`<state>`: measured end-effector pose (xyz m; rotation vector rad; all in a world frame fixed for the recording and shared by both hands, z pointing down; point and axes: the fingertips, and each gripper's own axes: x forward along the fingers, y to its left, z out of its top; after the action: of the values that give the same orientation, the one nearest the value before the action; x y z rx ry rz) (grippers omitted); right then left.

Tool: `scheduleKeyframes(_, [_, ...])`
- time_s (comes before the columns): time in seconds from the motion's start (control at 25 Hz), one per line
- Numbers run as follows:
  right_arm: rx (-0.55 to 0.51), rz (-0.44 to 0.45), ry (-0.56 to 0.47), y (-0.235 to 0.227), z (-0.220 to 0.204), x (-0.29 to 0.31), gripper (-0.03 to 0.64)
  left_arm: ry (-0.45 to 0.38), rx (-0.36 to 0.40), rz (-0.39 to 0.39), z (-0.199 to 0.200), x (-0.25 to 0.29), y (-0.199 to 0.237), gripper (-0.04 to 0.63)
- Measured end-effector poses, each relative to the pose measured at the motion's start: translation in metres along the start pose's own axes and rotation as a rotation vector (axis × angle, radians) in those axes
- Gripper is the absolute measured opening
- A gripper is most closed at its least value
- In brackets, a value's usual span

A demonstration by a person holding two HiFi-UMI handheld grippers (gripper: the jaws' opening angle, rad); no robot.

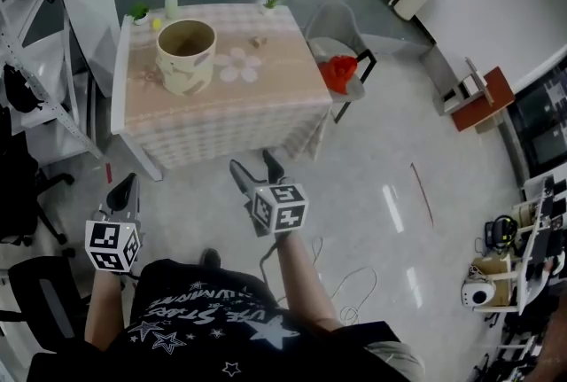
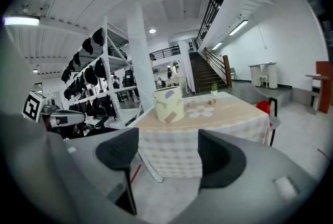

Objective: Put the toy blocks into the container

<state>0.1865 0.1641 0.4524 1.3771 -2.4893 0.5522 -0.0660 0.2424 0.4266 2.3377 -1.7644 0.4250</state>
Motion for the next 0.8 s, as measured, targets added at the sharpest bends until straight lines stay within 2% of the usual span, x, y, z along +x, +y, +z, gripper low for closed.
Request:
scheduleKeyframes(0.16, [0.012, 0.016, -0.002, -0.014, 0.006, 0.008, 0.35, 0.027, -0.007, 0.006, 0.0, 0.009, -0.006, 0.011])
scheduleKeyframes(0.4, [0.033, 0.035, 0.019, -0.017, 0.005, 0.031, 0.35, 0.036, -0.014, 0.033, 0.008, 0.032, 0.014, 0.011])
scheduleKeyframes(0.64, [0.035, 0.008, 0.027, -0.034, 0.022, 0.074, 0.35, 0.033, -0.027, 0.025, 0.015, 0.088, 0.046, 0.011])
scheduleKeyframes(0.8, [0.029, -0.04, 0.035, -0.06, 0.045, 0.113, 0.35, 0.033, -0.041, 0.012, 0.024, 0.14, 0.074, 0.011])
